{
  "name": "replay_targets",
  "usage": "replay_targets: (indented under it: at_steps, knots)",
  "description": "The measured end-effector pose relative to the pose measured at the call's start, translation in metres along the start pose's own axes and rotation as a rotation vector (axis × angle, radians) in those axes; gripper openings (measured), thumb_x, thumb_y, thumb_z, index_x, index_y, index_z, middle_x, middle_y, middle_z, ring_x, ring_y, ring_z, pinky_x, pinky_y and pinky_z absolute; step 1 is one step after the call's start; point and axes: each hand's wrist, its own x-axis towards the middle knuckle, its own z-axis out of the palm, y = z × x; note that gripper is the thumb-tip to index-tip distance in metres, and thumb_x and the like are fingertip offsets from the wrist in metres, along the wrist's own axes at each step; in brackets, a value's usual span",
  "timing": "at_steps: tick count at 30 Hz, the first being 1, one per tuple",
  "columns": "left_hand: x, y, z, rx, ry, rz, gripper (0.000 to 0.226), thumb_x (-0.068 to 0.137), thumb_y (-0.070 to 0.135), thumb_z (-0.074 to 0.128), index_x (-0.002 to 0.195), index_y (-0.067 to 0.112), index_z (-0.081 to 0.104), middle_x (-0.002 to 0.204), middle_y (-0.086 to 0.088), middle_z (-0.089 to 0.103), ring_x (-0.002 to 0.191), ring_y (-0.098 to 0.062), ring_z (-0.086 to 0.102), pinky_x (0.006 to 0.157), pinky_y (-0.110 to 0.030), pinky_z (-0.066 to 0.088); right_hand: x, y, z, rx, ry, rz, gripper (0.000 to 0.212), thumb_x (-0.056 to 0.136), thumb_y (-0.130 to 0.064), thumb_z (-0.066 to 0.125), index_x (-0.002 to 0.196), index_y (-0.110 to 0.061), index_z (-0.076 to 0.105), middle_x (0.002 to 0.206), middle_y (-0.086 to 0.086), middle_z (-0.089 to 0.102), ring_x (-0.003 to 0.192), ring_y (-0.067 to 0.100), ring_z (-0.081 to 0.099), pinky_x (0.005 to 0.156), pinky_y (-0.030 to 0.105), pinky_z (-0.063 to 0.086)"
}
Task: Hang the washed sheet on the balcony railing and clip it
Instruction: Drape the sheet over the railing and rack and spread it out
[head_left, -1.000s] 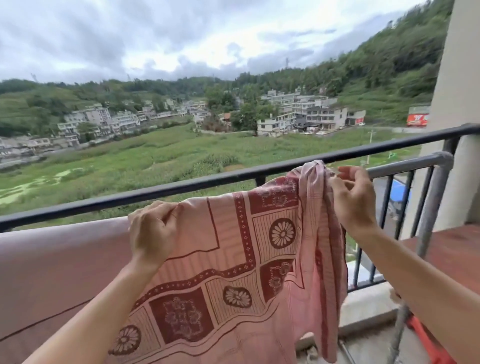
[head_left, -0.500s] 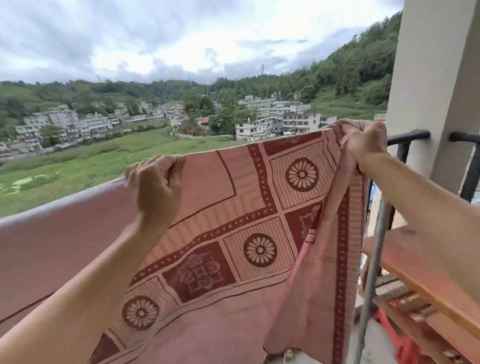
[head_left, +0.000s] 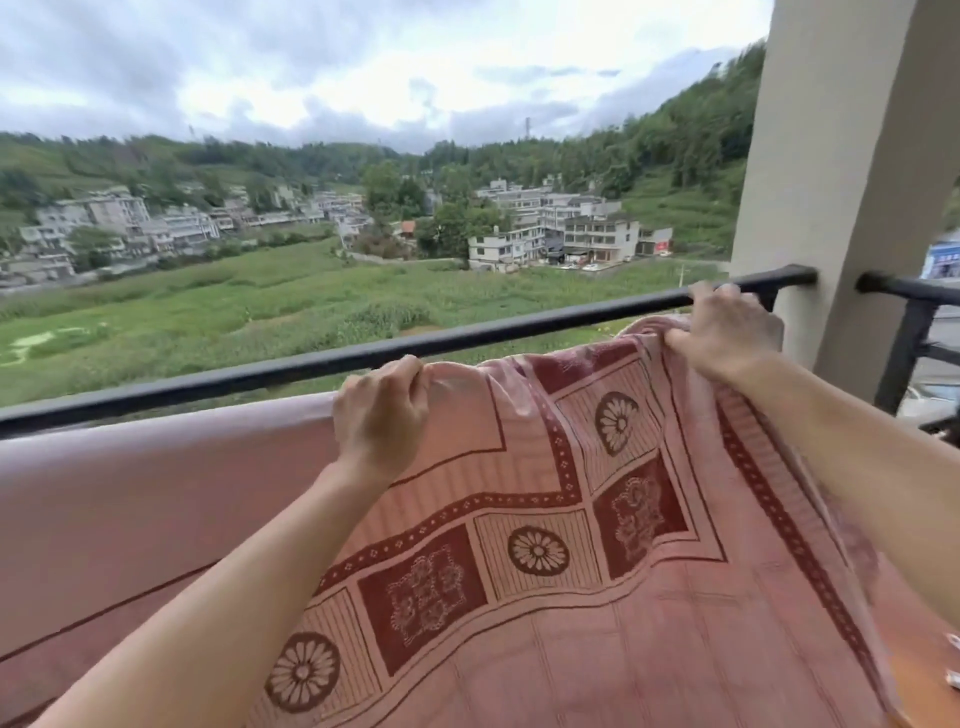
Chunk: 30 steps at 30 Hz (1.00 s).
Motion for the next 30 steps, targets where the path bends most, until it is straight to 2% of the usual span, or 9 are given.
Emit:
replay_targets:
  at_steps: [2, 4, 6, 10, 12, 15, 19, 24, 30]
  knots:
    - [-0.005, -0.001, -0.002, -0.013, -0.022, 0.037, 0.018, 0.094, 0.024, 0.054, 0.087, 0.014, 0.067, 0.084, -0.002, 0.071, 0.076, -0.028, 0.062, 0.066, -0.031, 0.034, -0.003, -0.018, 0.004, 0.018, 0.094, -0.125, 0.054, 0.085, -0.034, 0.064, 0.132, -0.015, 0.046, 0.128, 0.016, 0.050, 0.111, 0.035, 0.053, 0.091, 0.048, 0.044]
    - [-0.011, -0.011, -0.009, -0.047, -0.071, 0.094, 0.013, 0.093, 0.021, 0.058, 0.096, 0.014, 0.068, 0.093, -0.001, 0.070, 0.085, -0.023, 0.062, 0.077, -0.031, 0.038, -0.009, -0.052, 0.006, 0.124, 0.143, -0.287, 0.052, 0.086, -0.032, 0.064, 0.134, -0.017, 0.048, 0.131, 0.013, 0.052, 0.108, 0.032, 0.055, 0.091, 0.046, 0.044]
    - [-0.022, -0.028, -0.024, -0.040, -0.083, 0.110, 0.015, 0.091, 0.019, 0.060, 0.103, 0.014, 0.067, 0.102, 0.000, 0.068, 0.093, -0.019, 0.060, 0.086, -0.030, 0.036, -0.024, -0.094, 0.007, 0.231, 0.120, -0.455, 0.045, 0.088, -0.034, 0.063, 0.130, -0.019, 0.053, 0.128, 0.011, 0.057, 0.108, 0.029, 0.056, 0.088, 0.042, 0.044]
    - [-0.054, -0.083, -0.077, 0.122, 0.012, 0.059, 0.017, 0.088, 0.014, 0.062, 0.105, 0.013, 0.067, 0.109, 0.000, 0.064, 0.103, -0.015, 0.051, 0.095, -0.031, 0.033, -0.070, -0.186, 0.013, 0.366, -0.027, -0.729, 0.040, 0.089, -0.039, 0.060, 0.124, -0.020, 0.058, 0.120, 0.009, 0.062, 0.109, 0.028, 0.056, 0.090, 0.044, 0.043]
    - [-0.072, -0.117, -0.109, 0.195, 0.052, -0.032, 0.019, 0.086, 0.012, 0.062, 0.105, 0.012, 0.067, 0.113, 0.001, 0.063, 0.106, -0.015, 0.050, 0.098, -0.031, 0.033, -0.093, -0.232, 0.016, 0.434, -0.097, -0.828, 0.042, 0.090, -0.042, 0.057, 0.125, -0.020, 0.058, 0.123, 0.008, 0.061, 0.110, 0.027, 0.056, 0.091, 0.043, 0.044]
    - [-0.105, -0.173, -0.166, 0.280, 0.080, -0.218, 0.019, 0.086, 0.010, 0.060, 0.103, 0.012, 0.067, 0.109, 0.000, 0.062, 0.101, -0.017, 0.055, 0.091, -0.033, 0.043, -0.131, -0.305, 0.012, 0.510, -0.172, -0.946, 0.044, 0.091, -0.049, 0.054, 0.127, -0.023, 0.058, 0.128, 0.007, 0.061, 0.112, 0.028, 0.058, 0.091, 0.042, 0.046]
    - [-0.153, -0.247, -0.245, 0.393, 0.123, -0.418, 0.020, 0.083, 0.008, 0.059, 0.100, 0.013, 0.068, 0.102, 0.000, 0.063, 0.096, -0.019, 0.057, 0.086, -0.036, 0.046, -0.187, -0.402, -0.002, 0.579, -0.237, -1.075, 0.049, 0.089, -0.055, 0.052, 0.128, -0.025, 0.058, 0.128, 0.006, 0.063, 0.113, 0.028, 0.060, 0.087, 0.039, 0.049]
    - [-0.209, -0.331, -0.341, 0.487, 0.161, -0.625, 0.019, 0.085, 0.010, 0.058, 0.101, 0.014, 0.068, 0.104, -0.001, 0.064, 0.099, -0.022, 0.058, 0.088, -0.038, 0.047, -0.263, -0.518, -0.020, 0.644, -0.220, -1.204, 0.045, 0.089, -0.050, 0.057, 0.127, -0.026, 0.058, 0.127, 0.004, 0.063, 0.110, 0.025, 0.061, 0.081, 0.035, 0.046]
    - [-0.262, -0.431, -0.454, 0.580, 0.075, -0.821, 0.022, 0.089, 0.015, 0.052, 0.106, 0.016, 0.065, 0.107, -0.003, 0.064, 0.099, -0.025, 0.059, 0.085, -0.034, 0.044, -0.356, -0.652, -0.042, 0.708, -0.193, -1.279, 0.047, 0.089, -0.046, 0.058, 0.130, -0.024, 0.054, 0.124, 0.006, 0.059, 0.109, 0.027, 0.057, 0.076, 0.035, 0.041]
